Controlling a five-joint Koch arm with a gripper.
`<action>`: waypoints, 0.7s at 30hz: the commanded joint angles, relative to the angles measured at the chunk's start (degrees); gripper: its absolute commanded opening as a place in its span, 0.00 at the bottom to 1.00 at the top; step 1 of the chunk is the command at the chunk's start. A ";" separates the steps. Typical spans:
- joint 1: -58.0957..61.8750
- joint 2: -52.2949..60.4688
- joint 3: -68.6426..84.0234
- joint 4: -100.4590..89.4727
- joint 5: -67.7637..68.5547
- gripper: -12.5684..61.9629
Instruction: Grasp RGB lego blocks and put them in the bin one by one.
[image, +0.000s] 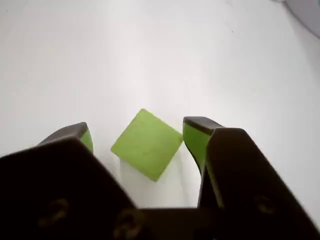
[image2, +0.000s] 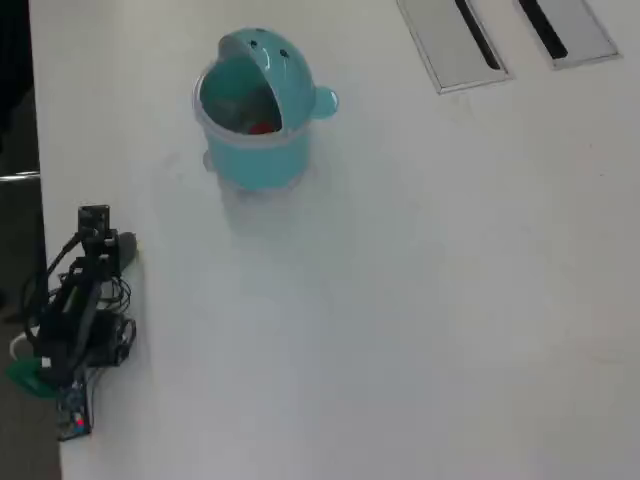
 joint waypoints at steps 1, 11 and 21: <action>0.00 -0.62 -5.62 -3.34 -0.09 0.61; 2.81 -8.17 -2.46 -7.82 -1.76 0.61; 4.31 -8.35 3.52 -7.56 -3.34 0.61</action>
